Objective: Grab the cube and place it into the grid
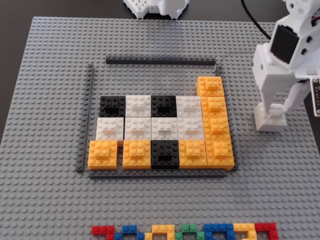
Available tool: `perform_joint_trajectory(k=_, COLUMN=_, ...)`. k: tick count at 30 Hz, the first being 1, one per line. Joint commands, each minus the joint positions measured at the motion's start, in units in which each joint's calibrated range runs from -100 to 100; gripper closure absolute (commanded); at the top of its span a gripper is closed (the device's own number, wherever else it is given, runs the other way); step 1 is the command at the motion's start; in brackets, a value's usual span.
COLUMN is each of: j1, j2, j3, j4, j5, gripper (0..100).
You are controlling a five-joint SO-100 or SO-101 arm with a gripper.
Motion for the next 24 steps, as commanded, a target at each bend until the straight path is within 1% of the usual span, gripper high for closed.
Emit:
perform_joint_trajectory(k=1, j1=0.54, j2=-2.07, j3=0.57, j4=-0.95, j5=0.73, gripper=95)
perform_joint_trajectory(k=10, j1=1.35, j2=-6.20, j3=4.29, j4=-1.20, j5=0.98, gripper=96)
perform_joint_trajectory(k=24, j1=1.35, j2=-24.34, j3=0.21, j4=4.66, j5=1.07, gripper=96)
